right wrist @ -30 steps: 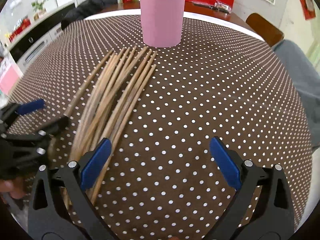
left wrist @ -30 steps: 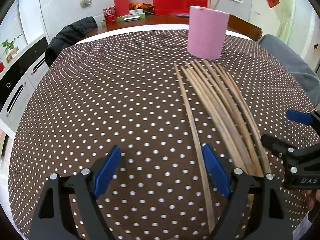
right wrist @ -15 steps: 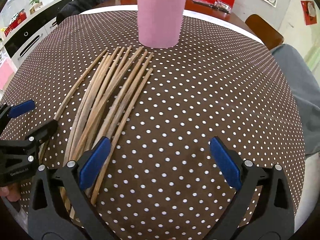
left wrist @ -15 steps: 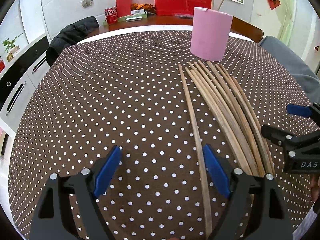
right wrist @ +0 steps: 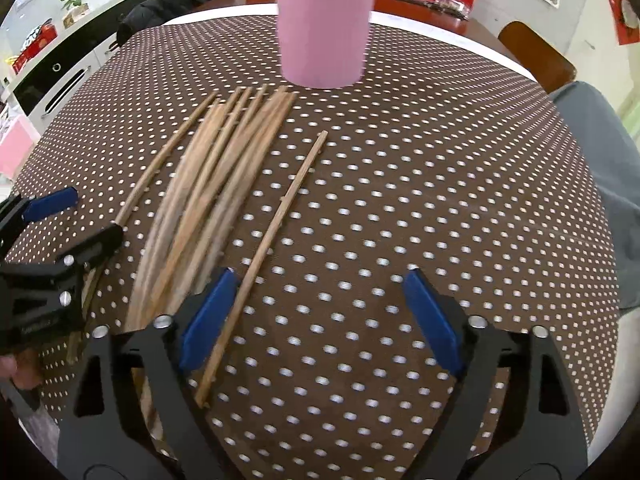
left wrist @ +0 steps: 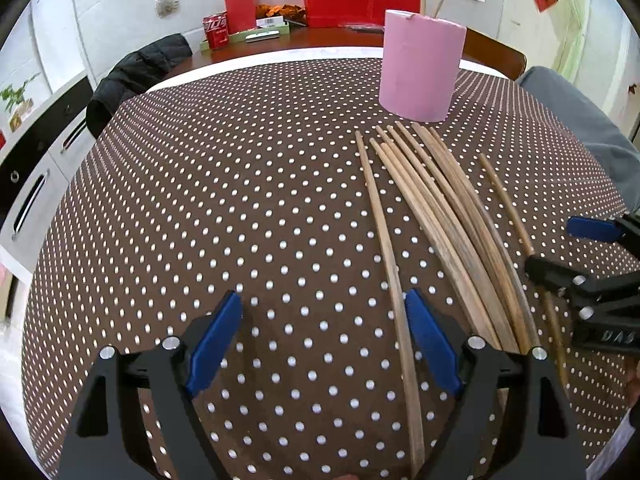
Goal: Organize utensils
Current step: 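Grasp another chopstick from the pile with the right tool, then lift the chopstick with the right tool over the pink cup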
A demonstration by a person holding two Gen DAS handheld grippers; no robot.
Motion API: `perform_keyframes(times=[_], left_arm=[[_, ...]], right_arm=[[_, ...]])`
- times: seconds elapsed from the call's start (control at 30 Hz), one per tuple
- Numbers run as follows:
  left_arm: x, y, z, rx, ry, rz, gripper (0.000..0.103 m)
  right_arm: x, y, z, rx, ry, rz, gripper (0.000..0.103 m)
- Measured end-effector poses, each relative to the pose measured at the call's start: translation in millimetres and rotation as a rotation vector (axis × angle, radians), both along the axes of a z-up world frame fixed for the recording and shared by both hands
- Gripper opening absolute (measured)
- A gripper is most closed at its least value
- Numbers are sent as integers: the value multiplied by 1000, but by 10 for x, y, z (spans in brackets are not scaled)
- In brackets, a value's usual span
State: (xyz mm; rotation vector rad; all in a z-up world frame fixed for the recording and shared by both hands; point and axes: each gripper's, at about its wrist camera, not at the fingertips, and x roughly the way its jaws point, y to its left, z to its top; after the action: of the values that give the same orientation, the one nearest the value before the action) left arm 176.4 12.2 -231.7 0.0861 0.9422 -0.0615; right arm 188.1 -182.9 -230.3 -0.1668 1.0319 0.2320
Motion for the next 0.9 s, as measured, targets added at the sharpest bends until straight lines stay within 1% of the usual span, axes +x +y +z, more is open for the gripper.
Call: perform_keyframes(times=[0.1,0.13,0.17,0.23,0.27,0.3,0.33,0.37,0.4,0.47,0.53,0.6,0.63,0.67,0.7,0.73,0.77,0.87,0.9], left_arm=[[121,-62,22,41,6,-28,83],[188,-81,32,54,14,-37,83],[247,-91,35,56,21,-45,83],[358,-76,40,39,43,-48,83],[404,-70,41,30,53,-53,82],[442,-63,47,14,60,-66,78],[454,-61,57,-14,65,-83,64],[454,-75,78,-17,62,-96,45],[452,-93,93,-14,59,-112,38],[447,-138,111,-25,64,-140,8],[444,-147,115,-33,65,-139,8],[443,-123,110,-47,64,-133,8],[451,-111,110,-53,64,-126,9],[466,-112,110,-51,65,-122,12],[480,-120,110,-42,65,-121,17],[501,-137,107,-27,66,-122,36],[481,-127,90,-18,63,-120,43],[533,-140,81,-16,51,-130,41],[541,-129,83,-28,51,-131,34]], right_arm=[[93,-66,14,20,10,-20,72],[141,-69,24,32,11,-25,72],[186,-58,31,49,11,-30,71],[267,11,35,38,3,-38,66],[277,48,29,32,-3,-41,54],[298,73,44,36,-9,-40,38],[309,97,55,35,-12,-35,30],[319,122,64,39,-9,-24,22],[335,157,72,39,-7,-15,17],[355,163,79,48,-4,8,10],[375,129,87,75,5,19,9],[348,70,84,81,9,-12,10],[368,51,78,86,14,-13,10],[360,55,77,90,17,-14,10],[391,73,81,81,21,-21,10],[382,110,82,68,17,-19,10],[389,155,79,56,9,-13,11],[380,268,65,26,-18,6,10],[380,262,67,54,-11,19,7]])
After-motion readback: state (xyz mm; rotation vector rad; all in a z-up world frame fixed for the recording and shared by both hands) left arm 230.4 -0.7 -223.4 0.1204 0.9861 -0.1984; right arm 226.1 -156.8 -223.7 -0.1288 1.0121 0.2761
